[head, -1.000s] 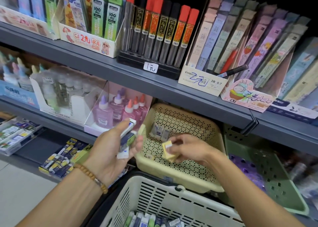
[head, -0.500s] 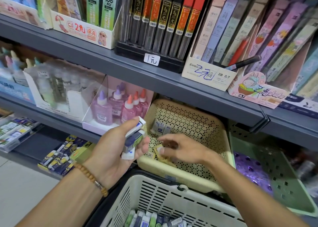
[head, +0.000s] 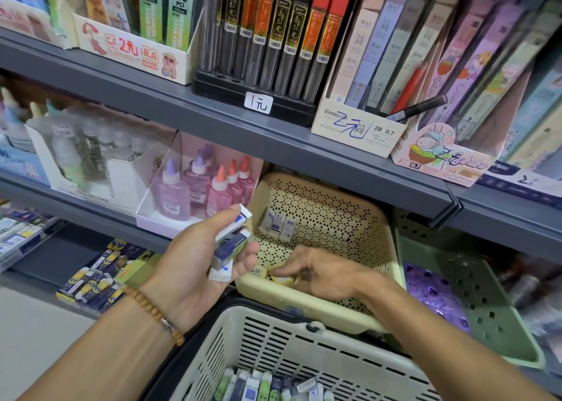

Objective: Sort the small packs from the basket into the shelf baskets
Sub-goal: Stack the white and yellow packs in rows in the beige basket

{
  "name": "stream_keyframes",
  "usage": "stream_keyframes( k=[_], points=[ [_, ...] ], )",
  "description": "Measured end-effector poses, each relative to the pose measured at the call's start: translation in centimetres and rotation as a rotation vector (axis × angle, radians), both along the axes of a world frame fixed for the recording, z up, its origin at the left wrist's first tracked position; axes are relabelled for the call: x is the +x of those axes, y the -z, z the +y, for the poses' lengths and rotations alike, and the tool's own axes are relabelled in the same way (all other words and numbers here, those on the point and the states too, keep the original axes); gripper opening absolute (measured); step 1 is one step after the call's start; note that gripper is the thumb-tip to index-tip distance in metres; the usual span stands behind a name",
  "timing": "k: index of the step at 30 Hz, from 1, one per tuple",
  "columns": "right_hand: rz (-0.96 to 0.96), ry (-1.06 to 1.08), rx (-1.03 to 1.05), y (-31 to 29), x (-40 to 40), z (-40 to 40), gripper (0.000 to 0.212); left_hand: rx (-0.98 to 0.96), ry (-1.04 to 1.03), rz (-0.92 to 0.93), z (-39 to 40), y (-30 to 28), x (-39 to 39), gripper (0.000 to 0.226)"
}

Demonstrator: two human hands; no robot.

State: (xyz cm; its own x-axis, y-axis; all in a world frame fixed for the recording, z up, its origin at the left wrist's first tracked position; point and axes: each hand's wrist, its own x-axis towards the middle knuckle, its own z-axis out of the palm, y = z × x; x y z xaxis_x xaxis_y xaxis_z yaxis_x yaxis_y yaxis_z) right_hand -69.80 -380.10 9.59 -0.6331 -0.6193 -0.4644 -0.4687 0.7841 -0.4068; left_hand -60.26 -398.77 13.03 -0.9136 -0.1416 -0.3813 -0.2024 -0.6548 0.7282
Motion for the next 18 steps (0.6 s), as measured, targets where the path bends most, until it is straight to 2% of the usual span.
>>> stream_keyframes(
  k=[3, 4, 8, 13, 18],
  points=[
    [0.078, 0.036, 0.021, 0.5, -0.1, -0.3, 0.067, 0.008, 0.007, 0.004, 0.1, 0.0, -0.1, 0.022],
    [0.109, 0.073, 0.031, 0.7, -0.2, -0.5, 0.066, 0.011, 0.014, 0.006, 0.1, -0.1, -0.2, 0.023],
    [0.213, 0.038, 0.098, 1.0, -0.5, -0.5, 0.033, 0.015, 0.044, 0.019, 0.2, -0.1, -0.4, 0.024],
    [0.152, 0.047, 0.125, 0.6, -0.7, 0.8, 0.035, 0.012, 0.037, 0.010, 0.0, 0.1, -0.3, 0.022],
    [0.235, 0.054, 0.078, 1.0, -0.4, 0.9, 0.029, 0.019, 0.041, 0.015, -0.3, 0.0, -0.4, 0.022]
  ],
)
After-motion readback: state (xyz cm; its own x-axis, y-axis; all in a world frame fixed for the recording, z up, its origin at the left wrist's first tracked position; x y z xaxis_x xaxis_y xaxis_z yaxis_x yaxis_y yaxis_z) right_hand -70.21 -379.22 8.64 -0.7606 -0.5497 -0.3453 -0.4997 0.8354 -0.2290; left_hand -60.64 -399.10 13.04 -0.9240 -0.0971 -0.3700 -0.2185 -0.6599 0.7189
